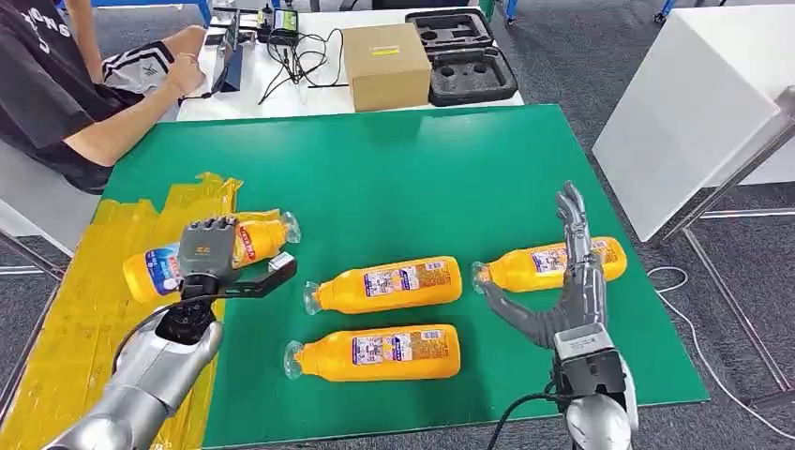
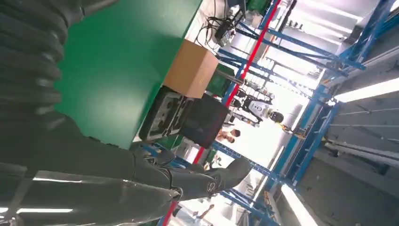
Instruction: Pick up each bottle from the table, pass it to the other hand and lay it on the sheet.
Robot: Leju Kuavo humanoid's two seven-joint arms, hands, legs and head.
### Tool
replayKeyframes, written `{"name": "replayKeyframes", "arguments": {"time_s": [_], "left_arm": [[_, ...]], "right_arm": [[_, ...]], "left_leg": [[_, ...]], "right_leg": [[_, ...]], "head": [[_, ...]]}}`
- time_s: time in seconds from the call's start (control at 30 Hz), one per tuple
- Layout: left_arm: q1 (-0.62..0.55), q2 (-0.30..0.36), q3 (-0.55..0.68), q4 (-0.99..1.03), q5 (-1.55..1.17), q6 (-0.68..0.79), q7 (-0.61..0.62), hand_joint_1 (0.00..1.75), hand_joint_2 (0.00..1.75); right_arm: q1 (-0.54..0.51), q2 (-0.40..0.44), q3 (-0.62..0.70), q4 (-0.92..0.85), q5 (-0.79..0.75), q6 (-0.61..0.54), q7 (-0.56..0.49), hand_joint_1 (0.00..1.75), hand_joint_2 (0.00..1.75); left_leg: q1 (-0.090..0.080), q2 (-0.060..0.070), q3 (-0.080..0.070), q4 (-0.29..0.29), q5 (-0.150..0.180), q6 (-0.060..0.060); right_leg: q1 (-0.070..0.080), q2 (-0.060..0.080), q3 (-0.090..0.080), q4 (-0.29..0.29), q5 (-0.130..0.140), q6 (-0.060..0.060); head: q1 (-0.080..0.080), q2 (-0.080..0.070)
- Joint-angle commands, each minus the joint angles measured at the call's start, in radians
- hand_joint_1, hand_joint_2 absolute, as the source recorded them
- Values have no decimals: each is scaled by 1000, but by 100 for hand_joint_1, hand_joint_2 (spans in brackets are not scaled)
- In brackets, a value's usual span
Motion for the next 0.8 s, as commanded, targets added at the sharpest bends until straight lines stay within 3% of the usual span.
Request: {"name": "replayKeyframes", "arguments": {"time_s": [0.03,0.8], "left_arm": [[-62,-38,77,151,0,-32,-17,0,175],[-95,-59,98,209,0,-26,-40,0,175]], "right_arm": [[-56,20,-33,79,2,9,5,0,175],[-78,14,-39,124,-6,8,15,0,175]], "left_leg": [[0,1,2,0,-1,-1],[1,0,3,0,-1,-1]], "right_leg": [[1,0,2,-1,0,-1],[1,-2,3,-1,-1,-1]], "head": [[0,0],[0,0]]}}
